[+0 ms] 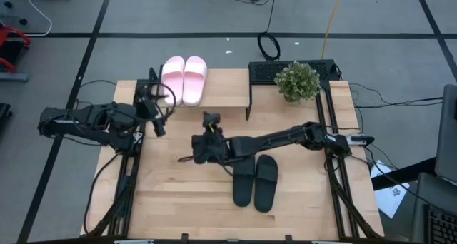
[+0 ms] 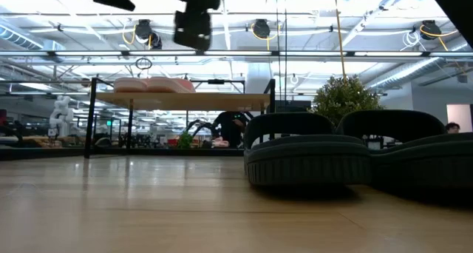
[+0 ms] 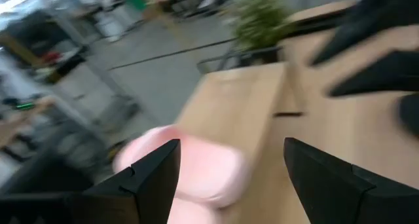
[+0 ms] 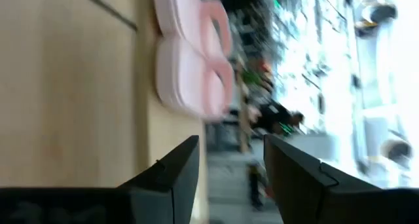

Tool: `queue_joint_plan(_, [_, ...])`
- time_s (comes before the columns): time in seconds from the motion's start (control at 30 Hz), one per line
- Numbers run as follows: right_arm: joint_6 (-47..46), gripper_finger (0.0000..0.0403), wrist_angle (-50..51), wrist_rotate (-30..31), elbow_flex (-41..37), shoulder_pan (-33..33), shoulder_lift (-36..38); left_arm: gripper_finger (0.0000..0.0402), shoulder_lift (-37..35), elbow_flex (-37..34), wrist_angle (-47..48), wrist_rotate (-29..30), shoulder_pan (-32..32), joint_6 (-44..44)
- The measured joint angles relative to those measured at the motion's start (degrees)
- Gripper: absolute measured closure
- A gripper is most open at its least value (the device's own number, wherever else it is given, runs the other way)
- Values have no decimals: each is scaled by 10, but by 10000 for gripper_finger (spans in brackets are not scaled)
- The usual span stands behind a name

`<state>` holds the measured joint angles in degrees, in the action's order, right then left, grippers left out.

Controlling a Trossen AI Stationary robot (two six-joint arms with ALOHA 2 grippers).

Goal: Pick and place slides into the shelf
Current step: Put the left black slide on the shelf

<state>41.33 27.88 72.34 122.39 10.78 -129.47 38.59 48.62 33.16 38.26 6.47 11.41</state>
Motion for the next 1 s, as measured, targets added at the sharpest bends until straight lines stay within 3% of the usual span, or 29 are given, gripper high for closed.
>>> queue_joint_plan(0.2, [-82,242,128,170,0,28,0,128,63,0,-34,-8,89,-40])
queue_joint_plan(0.47, [-347,242,344,175,-1,74,43,128,178,0,-88,11,181,-53])
queue_joint_plan(0.57, [-495,242,440,141,-1,91,76,128,222,0,-122,11,204,-68])
queue_joint_plan(0.77, [-755,243,622,-4,-1,111,156,128,322,0,-221,7,231,-70])
queue_joint_plan(0.87, [-788,243,609,-56,-20,111,209,128,374,0,-284,6,239,-49])
queue_joint_plan(1.0, [-795,243,596,-58,-73,111,279,128,441,0,-396,-11,241,-11])
